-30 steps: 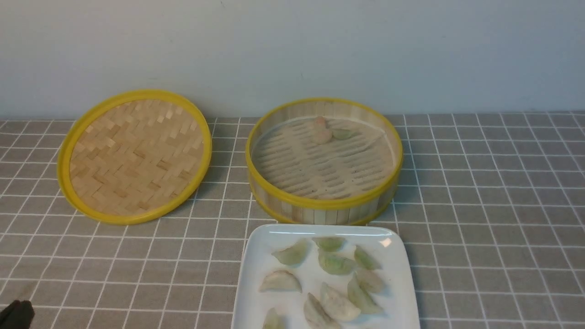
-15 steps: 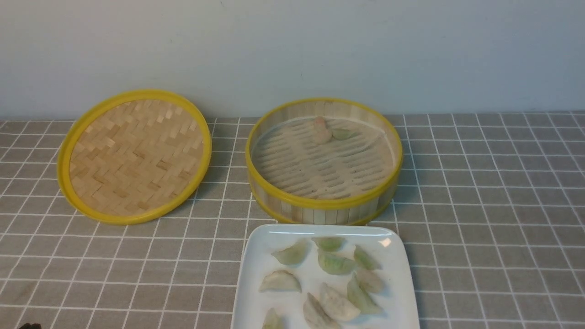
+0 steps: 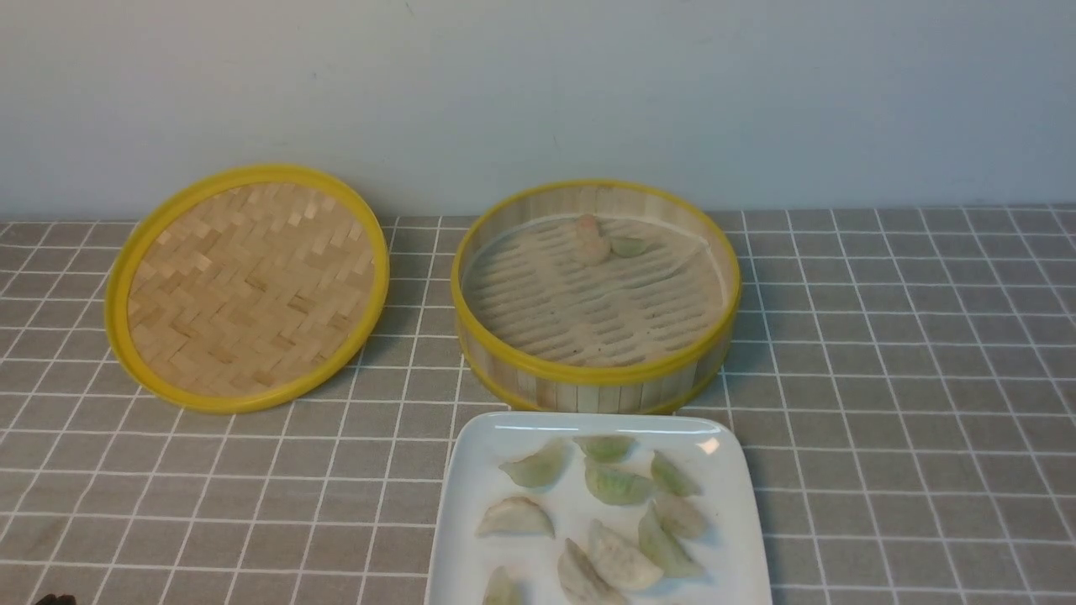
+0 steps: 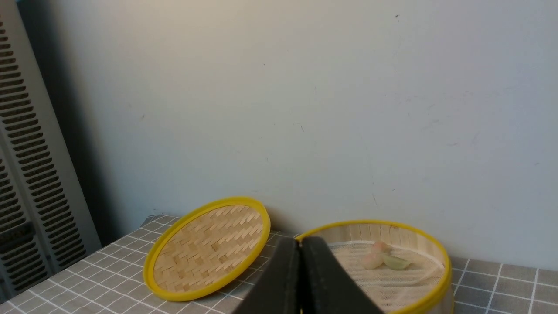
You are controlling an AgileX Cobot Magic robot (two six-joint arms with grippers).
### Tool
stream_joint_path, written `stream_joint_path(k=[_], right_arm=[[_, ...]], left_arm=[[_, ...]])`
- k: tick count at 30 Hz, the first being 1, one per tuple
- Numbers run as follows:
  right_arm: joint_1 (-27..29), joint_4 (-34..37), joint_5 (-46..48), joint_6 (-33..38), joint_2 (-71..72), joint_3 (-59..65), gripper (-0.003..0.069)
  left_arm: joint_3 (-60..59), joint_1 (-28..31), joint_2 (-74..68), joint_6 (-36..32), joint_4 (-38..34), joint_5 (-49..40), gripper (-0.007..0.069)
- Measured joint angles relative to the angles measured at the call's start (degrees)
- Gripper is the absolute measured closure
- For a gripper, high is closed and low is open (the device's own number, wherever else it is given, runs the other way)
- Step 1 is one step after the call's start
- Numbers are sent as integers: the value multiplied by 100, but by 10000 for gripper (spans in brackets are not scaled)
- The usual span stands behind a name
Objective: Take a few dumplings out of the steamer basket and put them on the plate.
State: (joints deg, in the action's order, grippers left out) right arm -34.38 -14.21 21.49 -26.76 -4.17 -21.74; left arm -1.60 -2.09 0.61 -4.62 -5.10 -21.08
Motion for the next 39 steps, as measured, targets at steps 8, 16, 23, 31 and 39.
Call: stream_joint_path(k=[8, 16, 23, 31, 39], right_arm=[[0, 0, 0, 15, 0, 0, 673], [0, 983, -64, 1387, 0, 0, 673], [0, 1458, -82, 2071, 5, 0, 673], [1136, 1238, -27, 2122, 126, 191, 673], [2590, 748, 87, 2133, 168, 1377, 673]], left_arm=[[0, 0, 0, 0, 0, 0, 629], [0, 0, 0, 0, 0, 0, 629], [0, 0, 0, 0, 0, 0, 629], [0, 0, 0, 0, 6, 0, 629], [0, 0, 0, 0, 10, -3, 629]])
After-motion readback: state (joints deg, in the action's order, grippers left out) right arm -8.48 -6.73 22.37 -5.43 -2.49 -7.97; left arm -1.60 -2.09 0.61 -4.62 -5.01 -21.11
